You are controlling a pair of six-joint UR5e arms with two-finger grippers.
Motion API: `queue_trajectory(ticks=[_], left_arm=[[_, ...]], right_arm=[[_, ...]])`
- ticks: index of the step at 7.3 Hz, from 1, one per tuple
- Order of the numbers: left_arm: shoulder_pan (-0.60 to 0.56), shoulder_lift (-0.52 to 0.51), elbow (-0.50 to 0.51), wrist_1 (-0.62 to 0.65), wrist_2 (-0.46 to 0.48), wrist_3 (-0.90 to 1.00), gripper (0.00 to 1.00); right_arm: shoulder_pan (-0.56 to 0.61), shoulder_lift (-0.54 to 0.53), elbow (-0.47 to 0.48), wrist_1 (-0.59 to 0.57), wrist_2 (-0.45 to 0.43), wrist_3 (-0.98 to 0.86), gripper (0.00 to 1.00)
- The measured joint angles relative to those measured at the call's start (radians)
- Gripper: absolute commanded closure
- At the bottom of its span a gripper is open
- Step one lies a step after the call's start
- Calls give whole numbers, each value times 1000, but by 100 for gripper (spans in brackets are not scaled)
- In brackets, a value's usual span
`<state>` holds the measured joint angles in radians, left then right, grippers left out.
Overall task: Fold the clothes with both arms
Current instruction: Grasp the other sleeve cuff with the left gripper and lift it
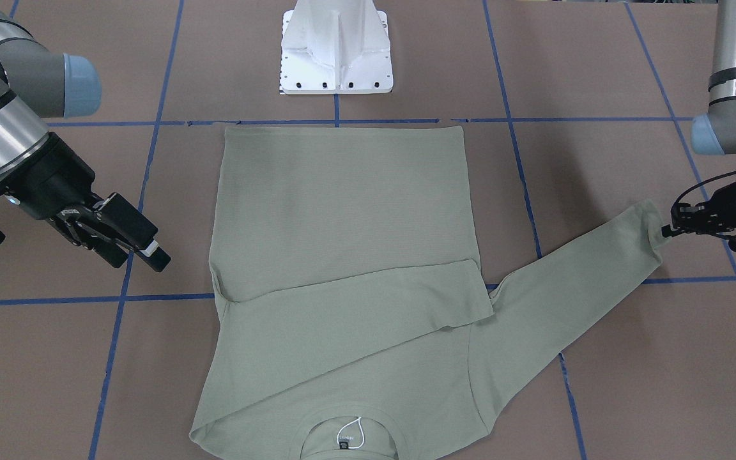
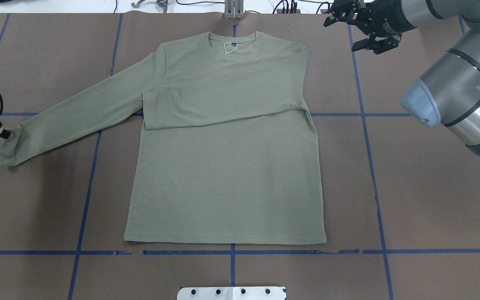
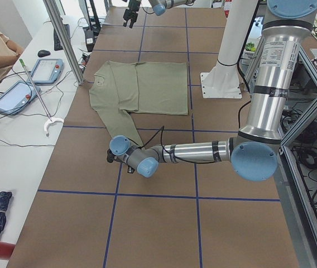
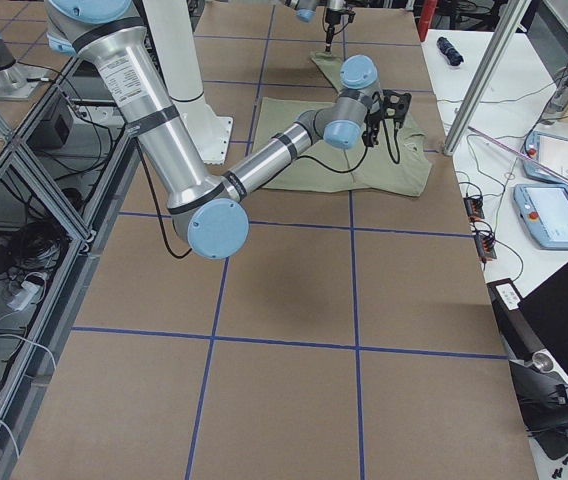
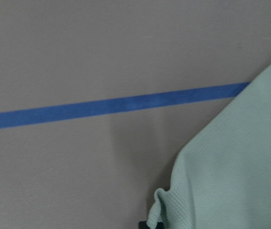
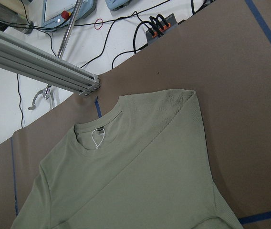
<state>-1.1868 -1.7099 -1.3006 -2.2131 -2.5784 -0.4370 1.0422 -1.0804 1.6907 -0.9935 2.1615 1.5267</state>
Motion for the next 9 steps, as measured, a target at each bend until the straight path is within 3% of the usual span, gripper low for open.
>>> queue_trajectory(ticks=[2,3,5,7,9], left_arm=[[-2,-43,-149,-1,-97,-160,100],[2,-118,-201,-5,-112,-332,100],[74,-340,-195,-5,-87,-646,100],[172,-554,-125,-9,57,-855,100],[303,-798,100,-129,338,-1031,100]], right_arm=[[55,-44,-7,3,62,-71,1],[92,-75,-17,4,102,-136,1],[195,-139,-84,4,206,-309,1],[266,-171,-165,6,274,-455,1],[295,-199,-186,7,291,-486,0]])
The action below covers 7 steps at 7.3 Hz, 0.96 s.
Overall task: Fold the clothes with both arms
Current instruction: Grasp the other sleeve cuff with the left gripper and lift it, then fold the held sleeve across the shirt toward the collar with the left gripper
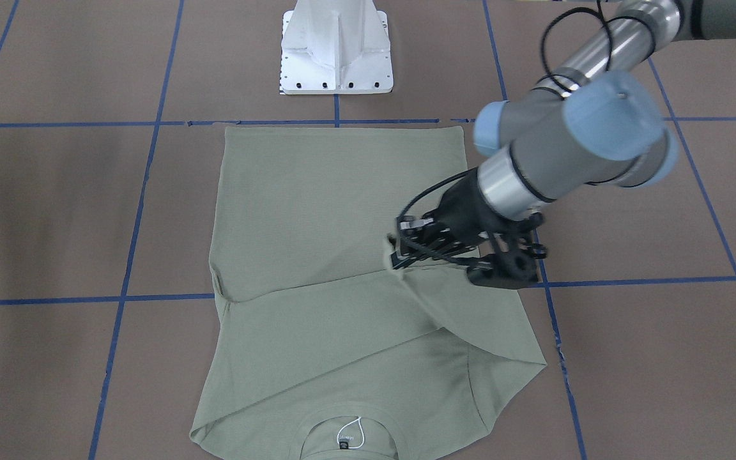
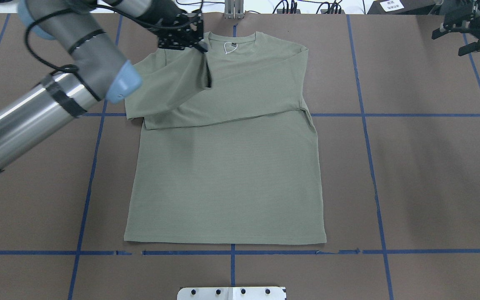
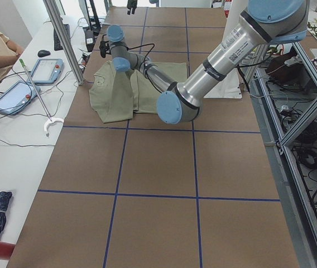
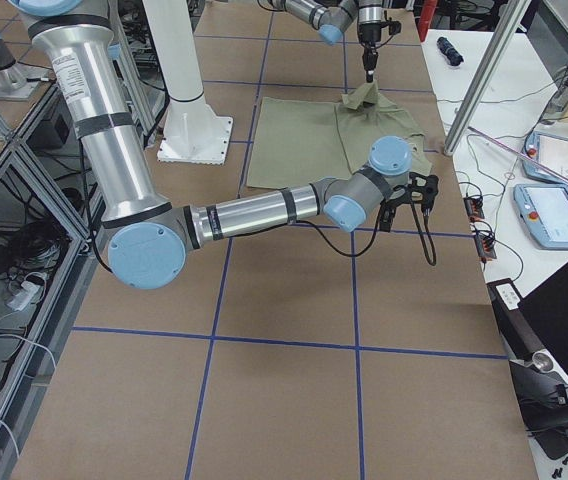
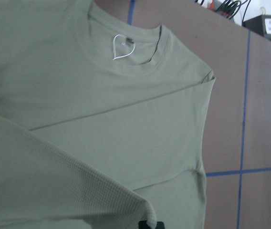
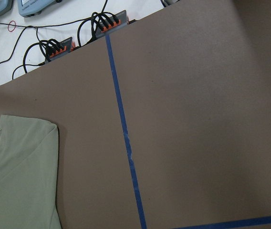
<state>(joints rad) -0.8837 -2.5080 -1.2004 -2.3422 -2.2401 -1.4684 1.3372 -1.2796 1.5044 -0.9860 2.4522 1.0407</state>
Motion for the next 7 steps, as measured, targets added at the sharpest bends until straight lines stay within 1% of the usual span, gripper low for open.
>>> queue_trajectory(ticks=[1,2,3,4,5,6,7], left_arm=[[59,-94,145,-103,121,-58,100],[120,-160,252,-170,239,-85,100],[169,-195,305,-199,328,-95,100],[209,-226,354,-222,398,-98,100],[244,-260,419,-248,458,-100,100],[266,-288,470,-266,497,-101,100],[285,-310,509,-282,528,-102,83]], right_arm=[[10,-17,-1,1,3,-6,0],[17,-33,-1,2,5,-16,0],[22,-43,-1,2,8,-23,0],[31,-49,0,3,17,-28,0],[38,-53,2,3,28,-31,0],[42,-55,4,3,34,-33,0],[43,-59,6,3,36,-34,0]])
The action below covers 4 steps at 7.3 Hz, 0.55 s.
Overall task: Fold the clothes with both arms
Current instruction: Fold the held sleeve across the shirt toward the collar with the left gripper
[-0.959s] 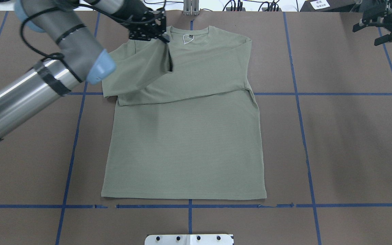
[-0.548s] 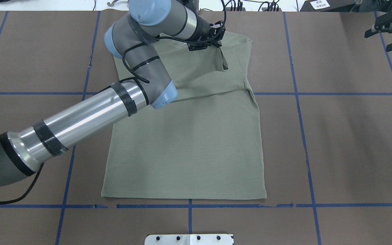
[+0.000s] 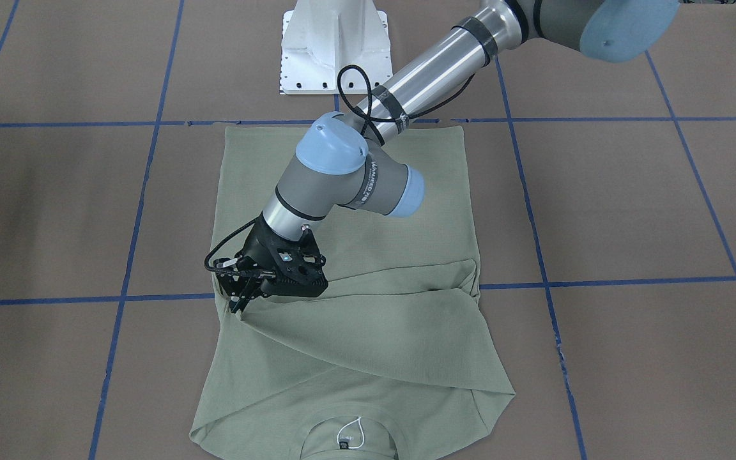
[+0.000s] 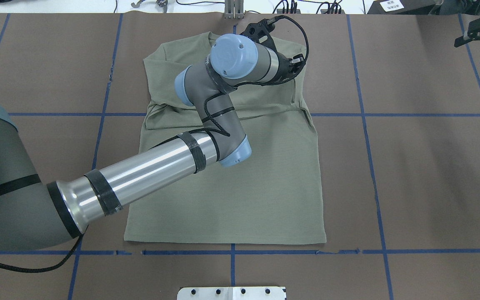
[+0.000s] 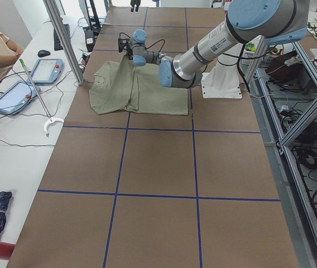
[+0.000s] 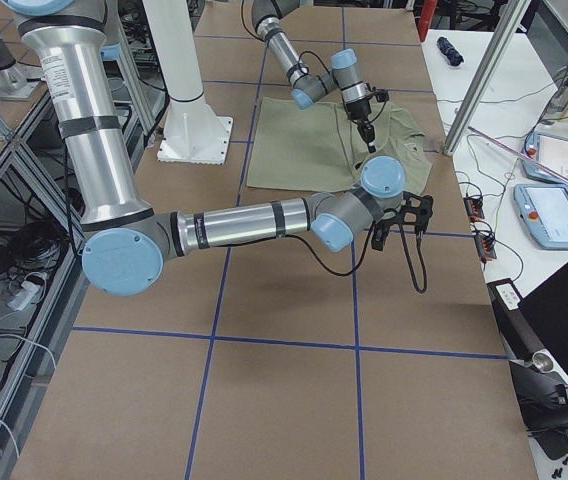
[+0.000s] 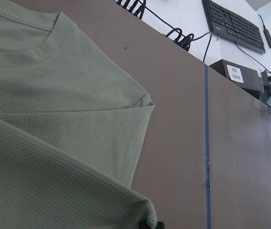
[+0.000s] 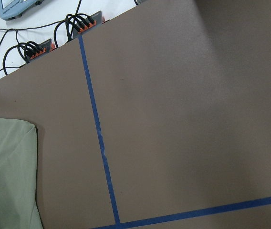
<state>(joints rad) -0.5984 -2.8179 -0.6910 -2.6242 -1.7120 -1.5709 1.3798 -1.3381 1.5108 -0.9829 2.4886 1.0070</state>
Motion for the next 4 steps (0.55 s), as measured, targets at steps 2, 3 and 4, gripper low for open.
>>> queue_trajectory(ticks=[2,3,4], left_arm=[[25,-24,43,-24,39,-1,82],[28,-31,50,-27,44,-1,81],[33,-37,55,-29,45,-5,79]], right_arm=[[1,-4,4,1,-1,-1,0],[0,-4,4,1,-1,0,0],[0,-2,6,2,-2,3,0]])
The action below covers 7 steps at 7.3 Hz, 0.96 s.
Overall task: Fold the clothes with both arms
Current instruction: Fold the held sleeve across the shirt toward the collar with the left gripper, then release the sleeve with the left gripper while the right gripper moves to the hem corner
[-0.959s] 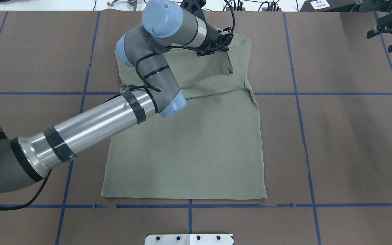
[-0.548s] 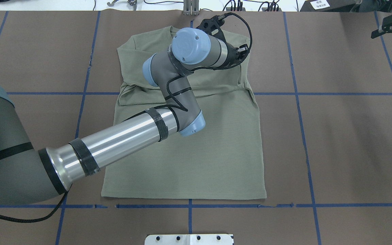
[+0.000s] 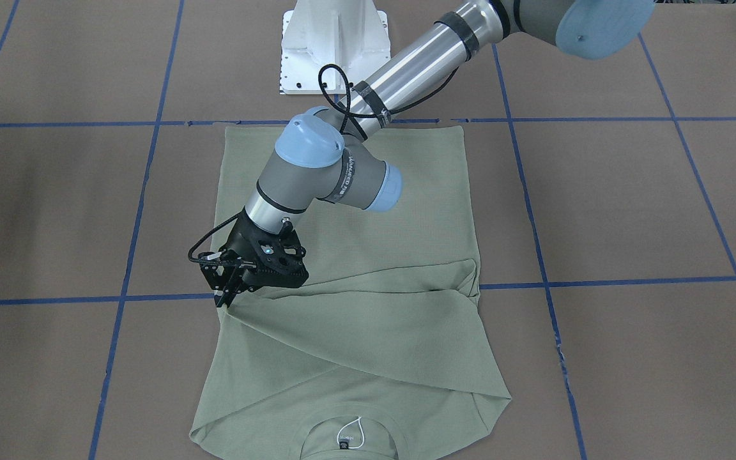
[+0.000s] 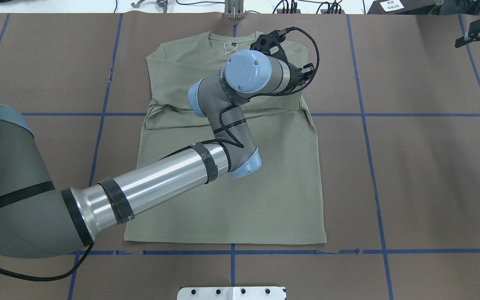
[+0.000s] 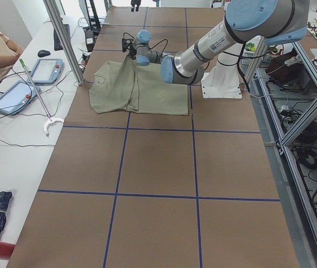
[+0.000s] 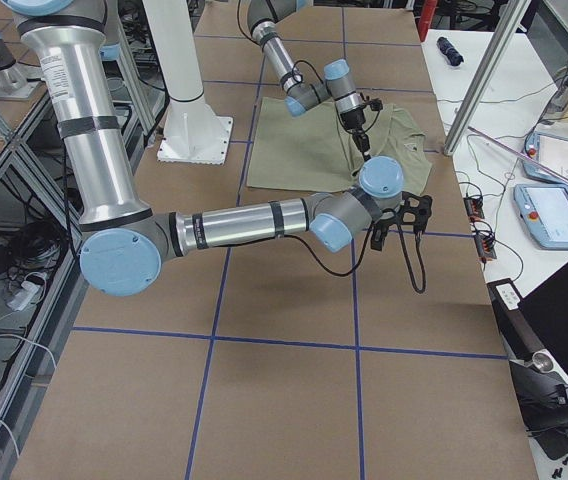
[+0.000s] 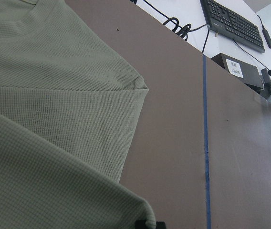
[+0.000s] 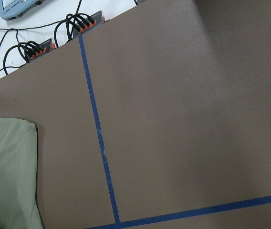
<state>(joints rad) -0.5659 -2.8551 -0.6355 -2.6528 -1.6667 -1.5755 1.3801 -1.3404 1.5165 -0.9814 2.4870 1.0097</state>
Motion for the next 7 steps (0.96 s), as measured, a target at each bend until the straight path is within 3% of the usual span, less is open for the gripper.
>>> queue_trajectory(ticks=[2,3,5,7], left_arm=[[11,-14,8,-1,1,-9,31],[13,-19,12,-3,1,-10,26],[12,-27,3,-4,-3,-33,27],[-7,37,-113,33,-26,-64,29]], right_arm=[[-1,5,2,0,0,6,0],[-1,7,5,1,-1,10,0],[-12,5,42,1,-13,49,0],[-121,-26,141,-2,-134,175,0]])
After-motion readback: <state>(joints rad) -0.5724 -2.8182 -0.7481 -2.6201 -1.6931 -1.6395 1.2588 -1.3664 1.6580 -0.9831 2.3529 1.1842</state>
